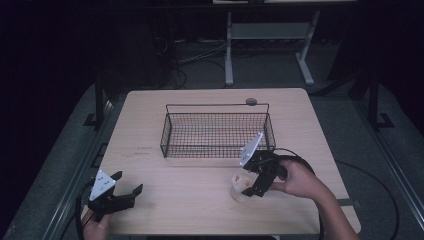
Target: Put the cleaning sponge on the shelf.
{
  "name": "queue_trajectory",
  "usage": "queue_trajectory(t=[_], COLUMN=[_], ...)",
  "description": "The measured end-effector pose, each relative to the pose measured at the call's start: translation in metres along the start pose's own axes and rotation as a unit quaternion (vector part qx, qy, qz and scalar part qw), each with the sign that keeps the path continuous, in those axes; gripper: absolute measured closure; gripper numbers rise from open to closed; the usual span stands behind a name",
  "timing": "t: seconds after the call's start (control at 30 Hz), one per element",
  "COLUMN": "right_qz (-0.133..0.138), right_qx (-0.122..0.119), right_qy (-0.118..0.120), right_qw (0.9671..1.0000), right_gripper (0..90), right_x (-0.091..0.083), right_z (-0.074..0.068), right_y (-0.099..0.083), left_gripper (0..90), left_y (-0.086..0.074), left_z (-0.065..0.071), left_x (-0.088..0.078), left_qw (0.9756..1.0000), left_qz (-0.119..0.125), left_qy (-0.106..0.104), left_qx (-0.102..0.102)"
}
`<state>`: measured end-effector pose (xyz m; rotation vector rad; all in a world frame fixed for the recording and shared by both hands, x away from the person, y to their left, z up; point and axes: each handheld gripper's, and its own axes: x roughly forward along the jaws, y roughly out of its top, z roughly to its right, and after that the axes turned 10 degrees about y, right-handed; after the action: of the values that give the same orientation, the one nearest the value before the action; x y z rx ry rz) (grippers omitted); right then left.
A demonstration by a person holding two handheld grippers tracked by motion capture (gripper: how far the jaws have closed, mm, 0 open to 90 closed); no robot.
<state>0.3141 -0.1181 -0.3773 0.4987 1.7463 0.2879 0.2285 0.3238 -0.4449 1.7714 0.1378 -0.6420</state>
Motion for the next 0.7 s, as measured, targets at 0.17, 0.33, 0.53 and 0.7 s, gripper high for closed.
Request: queue_trajectory(t=[0.17, 0.33, 0.53, 0.7], right_qz=[-0.004, -0.015, -0.02, -0.029], right_qx=[-0.006, 0.0, -0.003, 0.0], right_qy=[0.004, 0.007, 0.012, 0.012], right_qw=[1.0, 0.9999, 0.9997, 0.9995], right_gripper=[15.5, 15.6, 18.4, 19.2], right_x=[0.003, 0.008, 0.012, 0.015], right_z=[0.002, 0.005, 0.007, 0.008], right_y=[0.005, 0.006, 0.008, 0.008], left_gripper=[13.7, 13.7, 13.7, 13.7], left_y=[0.0, 0.0, 0.0, 0.0], left_z=[0.0, 0.0, -0.001, 0.0], left_x=[0.0, 0.0, -0.001, 0.0], left_qw=[1.0, 1.0, 1.0, 1.0], left_qz=[0.001, 0.001, 0.001, 0.001], left_qy=[-0.001, 0.0, 0.0, 0.0], left_qx=[-0.001, -0.001, -0.001, -0.001])
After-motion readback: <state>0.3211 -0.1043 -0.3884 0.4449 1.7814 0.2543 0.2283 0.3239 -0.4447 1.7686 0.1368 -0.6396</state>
